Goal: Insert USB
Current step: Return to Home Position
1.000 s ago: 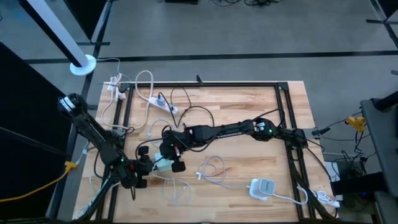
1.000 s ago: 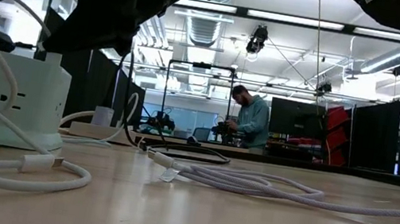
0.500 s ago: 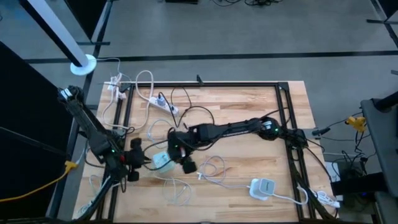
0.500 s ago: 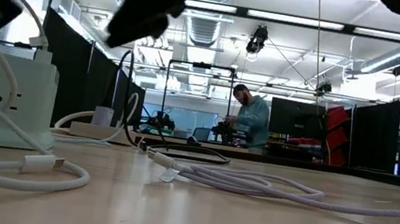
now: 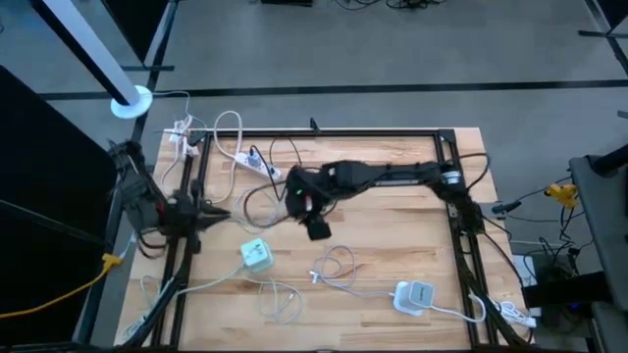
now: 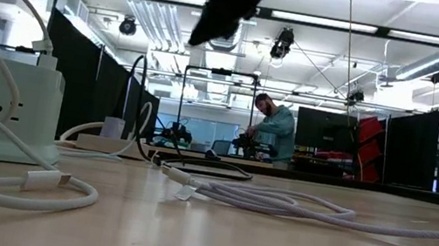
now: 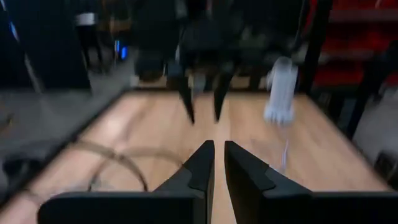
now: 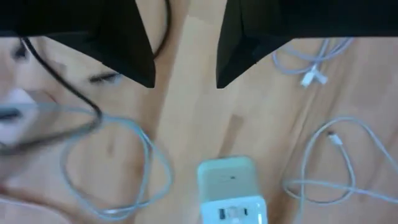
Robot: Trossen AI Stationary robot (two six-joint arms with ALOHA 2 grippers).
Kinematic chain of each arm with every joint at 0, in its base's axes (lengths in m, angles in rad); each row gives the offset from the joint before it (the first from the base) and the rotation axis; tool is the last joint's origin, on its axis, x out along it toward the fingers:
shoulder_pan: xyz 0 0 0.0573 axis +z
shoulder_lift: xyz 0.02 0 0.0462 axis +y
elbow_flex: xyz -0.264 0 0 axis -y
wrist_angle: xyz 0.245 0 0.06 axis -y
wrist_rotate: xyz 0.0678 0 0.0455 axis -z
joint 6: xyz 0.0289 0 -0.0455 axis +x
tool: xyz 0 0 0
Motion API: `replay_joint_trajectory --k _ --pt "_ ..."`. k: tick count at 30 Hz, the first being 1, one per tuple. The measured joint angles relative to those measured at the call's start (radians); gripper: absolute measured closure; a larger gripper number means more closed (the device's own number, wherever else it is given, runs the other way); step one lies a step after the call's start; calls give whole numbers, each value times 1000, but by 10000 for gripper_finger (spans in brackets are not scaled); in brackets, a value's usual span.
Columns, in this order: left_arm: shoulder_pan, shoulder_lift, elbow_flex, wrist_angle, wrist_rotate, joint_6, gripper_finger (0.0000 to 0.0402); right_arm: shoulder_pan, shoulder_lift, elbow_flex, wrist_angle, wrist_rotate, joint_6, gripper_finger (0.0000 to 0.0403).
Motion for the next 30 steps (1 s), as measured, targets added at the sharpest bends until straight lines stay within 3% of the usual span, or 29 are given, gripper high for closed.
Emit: replay_joint_trajectory --k 5,10,15,19,22,26,30 --pt "5 -143 -89 224 49 217 377 -28 -234 -315 327 1 47 305" --pt "13 -184 -129 229 -10 201 377 -25 -432 -623 755 -2 55 356" --pt "39 -188 -148 328 3 212 377 -45 -523 -844 1135 4 16 397" --pt "66 -188 -205 422 41 248 377 -97 -528 -942 1435 -23 37 399" --pt "79 -189 -250 488 76 251 377 -137 -525 -955 1464 -99 131 402" --pt "95 -189 -270 546 190 291 377 -131 -556 -988 1455 -101 148 402" --pt "129 -189 -294 600 202 296 377 -95 -691 -1068 1444 28 124 403"
